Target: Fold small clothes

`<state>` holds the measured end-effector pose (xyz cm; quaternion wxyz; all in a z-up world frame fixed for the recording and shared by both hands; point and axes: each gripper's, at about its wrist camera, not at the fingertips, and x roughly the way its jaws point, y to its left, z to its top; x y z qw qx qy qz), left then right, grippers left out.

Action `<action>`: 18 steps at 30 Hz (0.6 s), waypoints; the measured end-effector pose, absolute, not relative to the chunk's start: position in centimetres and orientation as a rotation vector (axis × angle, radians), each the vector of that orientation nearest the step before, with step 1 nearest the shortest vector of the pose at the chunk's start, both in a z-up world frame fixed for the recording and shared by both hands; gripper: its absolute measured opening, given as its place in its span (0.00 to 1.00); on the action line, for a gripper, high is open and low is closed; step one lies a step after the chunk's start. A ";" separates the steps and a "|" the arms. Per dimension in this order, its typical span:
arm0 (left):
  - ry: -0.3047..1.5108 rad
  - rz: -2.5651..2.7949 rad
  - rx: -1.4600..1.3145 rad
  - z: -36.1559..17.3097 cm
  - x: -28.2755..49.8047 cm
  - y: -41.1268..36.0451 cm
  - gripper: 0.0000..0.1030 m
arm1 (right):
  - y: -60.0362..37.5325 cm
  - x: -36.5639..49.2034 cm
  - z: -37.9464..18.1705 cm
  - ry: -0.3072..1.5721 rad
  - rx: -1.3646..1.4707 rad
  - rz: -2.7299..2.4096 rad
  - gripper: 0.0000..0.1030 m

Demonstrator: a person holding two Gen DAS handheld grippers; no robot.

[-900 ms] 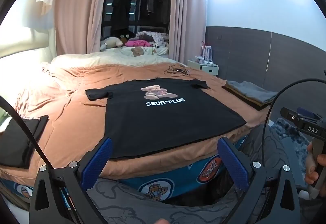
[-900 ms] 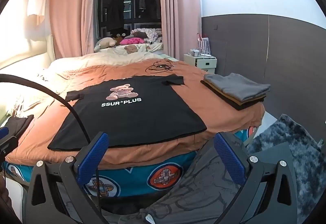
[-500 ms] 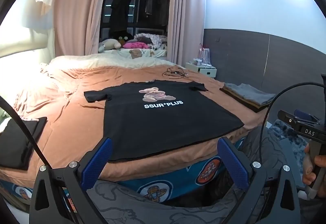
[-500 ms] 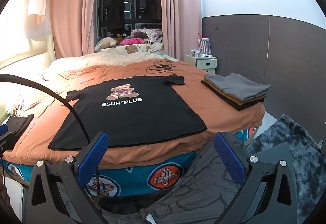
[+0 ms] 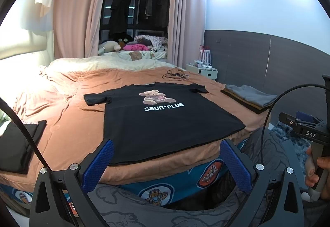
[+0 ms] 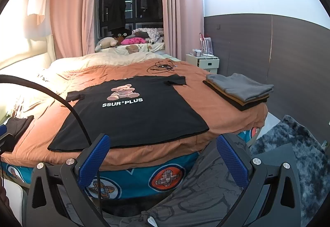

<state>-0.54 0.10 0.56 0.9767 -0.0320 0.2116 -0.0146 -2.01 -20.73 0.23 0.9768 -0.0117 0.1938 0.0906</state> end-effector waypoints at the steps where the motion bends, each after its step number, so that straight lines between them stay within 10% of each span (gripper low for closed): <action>1: 0.427 -0.030 -0.065 0.5 -0.5 0.1 1.00 | -20.7 -2.0 0.2 0.391 -0.023 0.183 1.00; 18: 0.402 -0.036 -0.071 0.5 -1.0 0.7 1.00 | -20.7 -2.2 0.1 0.392 -0.021 0.181 1.00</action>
